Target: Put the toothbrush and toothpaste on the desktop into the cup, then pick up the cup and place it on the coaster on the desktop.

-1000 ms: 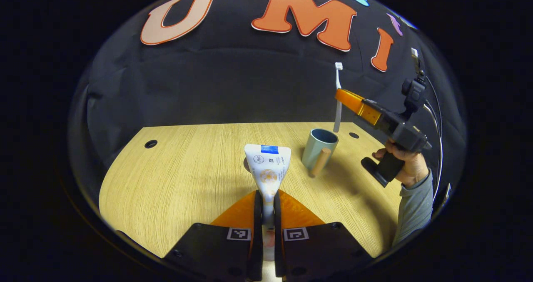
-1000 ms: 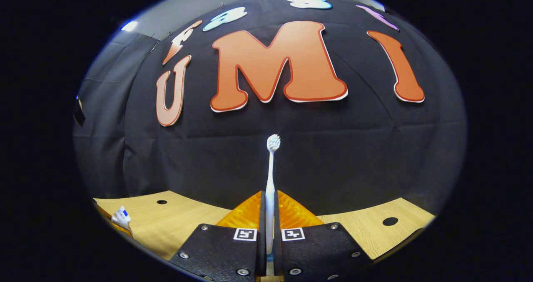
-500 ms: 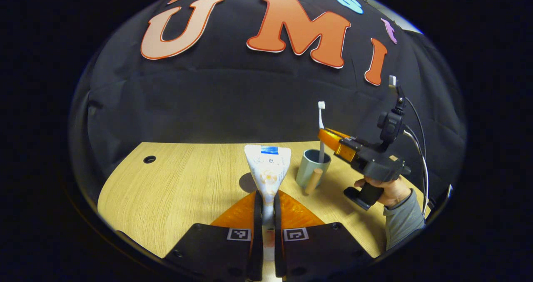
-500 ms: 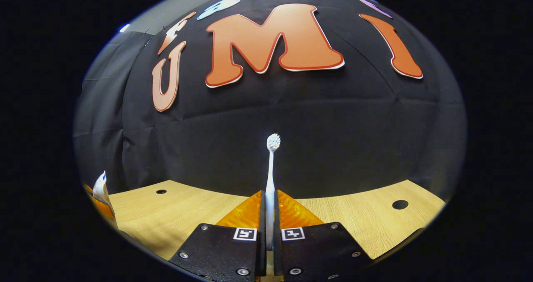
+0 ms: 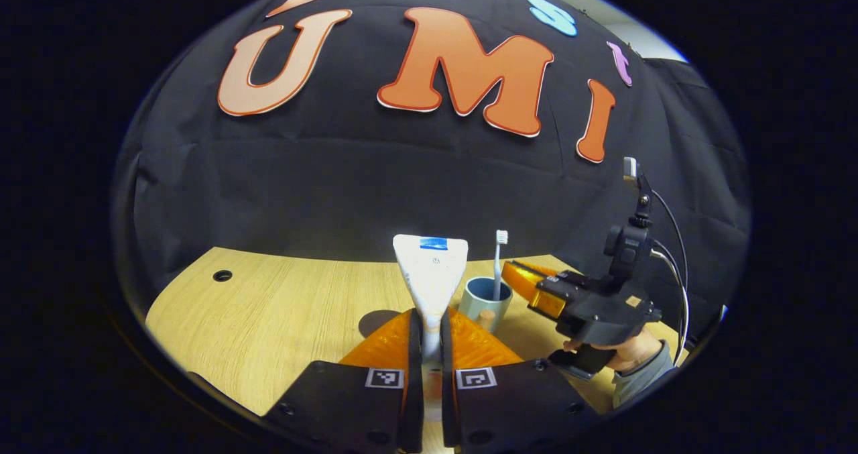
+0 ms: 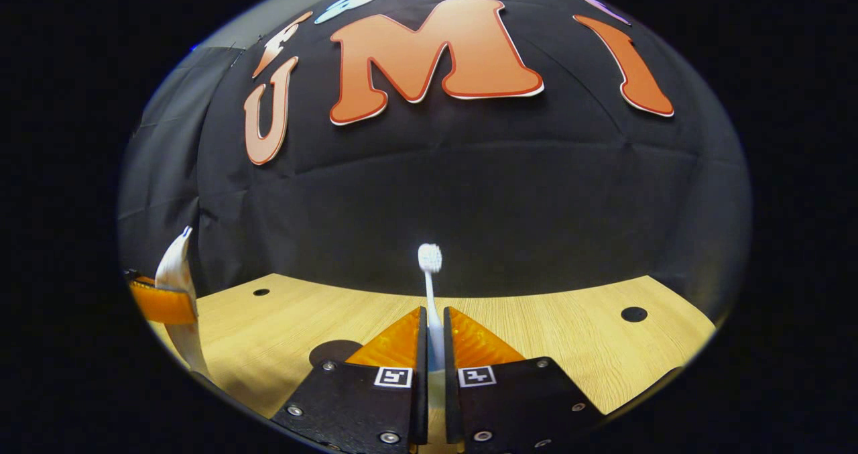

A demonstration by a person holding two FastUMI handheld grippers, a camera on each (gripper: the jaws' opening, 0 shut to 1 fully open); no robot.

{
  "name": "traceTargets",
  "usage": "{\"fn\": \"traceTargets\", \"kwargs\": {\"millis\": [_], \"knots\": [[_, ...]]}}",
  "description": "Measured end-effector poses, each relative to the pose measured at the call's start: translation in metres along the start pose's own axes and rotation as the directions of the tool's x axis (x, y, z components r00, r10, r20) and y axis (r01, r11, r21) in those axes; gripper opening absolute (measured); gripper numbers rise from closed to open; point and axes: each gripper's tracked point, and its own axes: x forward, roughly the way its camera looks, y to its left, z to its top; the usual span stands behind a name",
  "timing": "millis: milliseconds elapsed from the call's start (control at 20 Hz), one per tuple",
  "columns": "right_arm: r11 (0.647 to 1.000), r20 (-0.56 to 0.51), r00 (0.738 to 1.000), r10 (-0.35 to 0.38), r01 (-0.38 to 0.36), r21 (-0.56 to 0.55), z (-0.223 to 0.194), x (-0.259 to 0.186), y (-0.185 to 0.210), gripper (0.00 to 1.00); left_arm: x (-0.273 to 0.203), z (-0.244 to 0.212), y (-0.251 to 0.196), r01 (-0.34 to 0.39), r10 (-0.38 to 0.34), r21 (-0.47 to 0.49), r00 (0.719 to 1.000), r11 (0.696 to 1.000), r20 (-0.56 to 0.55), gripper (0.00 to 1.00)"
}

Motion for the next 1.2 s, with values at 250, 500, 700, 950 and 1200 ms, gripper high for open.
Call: {"fn": "traceTargets", "kwargs": {"millis": [250,500,700,950,1200], "knots": [[0.999,-0.012,0.999,-0.044,0.044,-0.013,0.002,-0.036,-0.022,0.25,0.026,0.038,-0.024,0.023,-0.023,-0.001,0.988,1.0,0.156,0.14],[0.997,0.025,0.997,-0.07,0.07,-0.021,0.011,-0.08,-0.039,0.55,0.049,0.064,-0.049,0.062,-0.046,-0.055,0.965,0.997,0.258,0.14],[0.995,0.027,0.995,-0.091,0.092,-0.037,0.009,-0.113,-0.049,0.71,0.073,0.076,-0.063,0.09,-0.061,-0.079,0.946,0.993,0.318,0.14],[0.995,0.043,0.994,-0.098,0.099,-0.019,0.008,-0.141,-0.053,0.82,0.107,0.079,-0.069,0.096,-0.047,-0.119,0.931,0.988,0.362,0.14],[0.994,0.058,0.993,-0.106,0.107,-0.017,0.009,-0.161,-0.056,0.84,0.132,0.076,-0.077,0.101,-0.043,-0.128,0.918,0.987,0.394,0.14]]}}
